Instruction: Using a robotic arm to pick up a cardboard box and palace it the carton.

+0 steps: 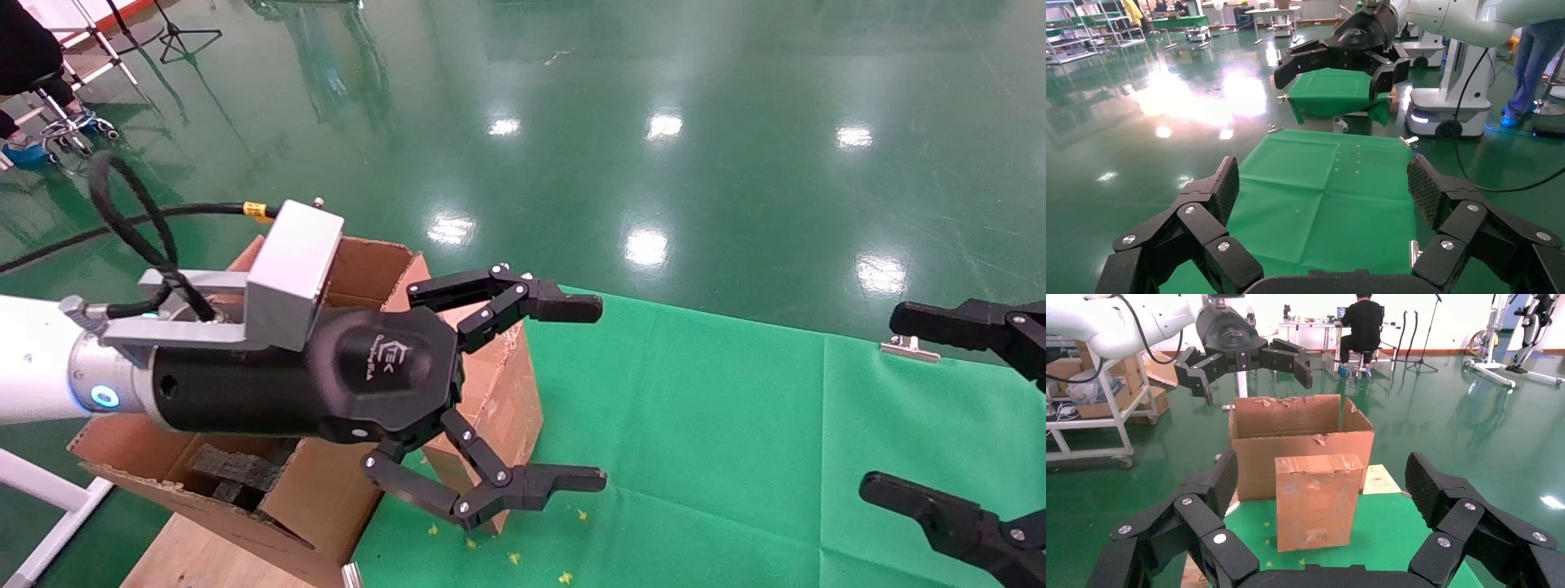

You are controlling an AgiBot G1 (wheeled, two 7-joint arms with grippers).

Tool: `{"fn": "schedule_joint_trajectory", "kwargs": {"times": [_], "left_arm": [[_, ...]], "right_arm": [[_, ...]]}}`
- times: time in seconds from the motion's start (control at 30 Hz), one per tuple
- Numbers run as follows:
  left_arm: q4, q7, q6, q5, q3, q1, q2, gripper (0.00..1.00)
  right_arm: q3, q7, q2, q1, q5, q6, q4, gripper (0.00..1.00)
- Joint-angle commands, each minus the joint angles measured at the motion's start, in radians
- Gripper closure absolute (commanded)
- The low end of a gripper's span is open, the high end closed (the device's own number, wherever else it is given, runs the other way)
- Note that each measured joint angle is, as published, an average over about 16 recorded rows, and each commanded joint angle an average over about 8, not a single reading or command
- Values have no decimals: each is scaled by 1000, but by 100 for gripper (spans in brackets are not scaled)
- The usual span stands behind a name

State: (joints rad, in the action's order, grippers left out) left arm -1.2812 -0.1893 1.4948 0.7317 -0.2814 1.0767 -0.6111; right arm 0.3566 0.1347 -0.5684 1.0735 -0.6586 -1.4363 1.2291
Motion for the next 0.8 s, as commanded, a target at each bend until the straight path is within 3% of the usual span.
{"fn": "schedule_joint_trajectory", "kwargs": {"times": [0.03,0.47,0.5,0.73,0.8], "left_arm": [[0,0,0,0,0,0,0,0],[0,0,0,0,0,0,0,0],[0,0,0,0,0,0,0,0],[0,0,0,0,0,0,0,0],[0,0,0,0,0,0,0,0]], "right_arm": [[0,0,0,0,0,0,0,0],[0,0,0,0,0,0,0,0],[0,0,0,0,0,0,0,7],[0,0,0,0,0,0,0,95],[0,0,0,0,0,0,0,100]]}}
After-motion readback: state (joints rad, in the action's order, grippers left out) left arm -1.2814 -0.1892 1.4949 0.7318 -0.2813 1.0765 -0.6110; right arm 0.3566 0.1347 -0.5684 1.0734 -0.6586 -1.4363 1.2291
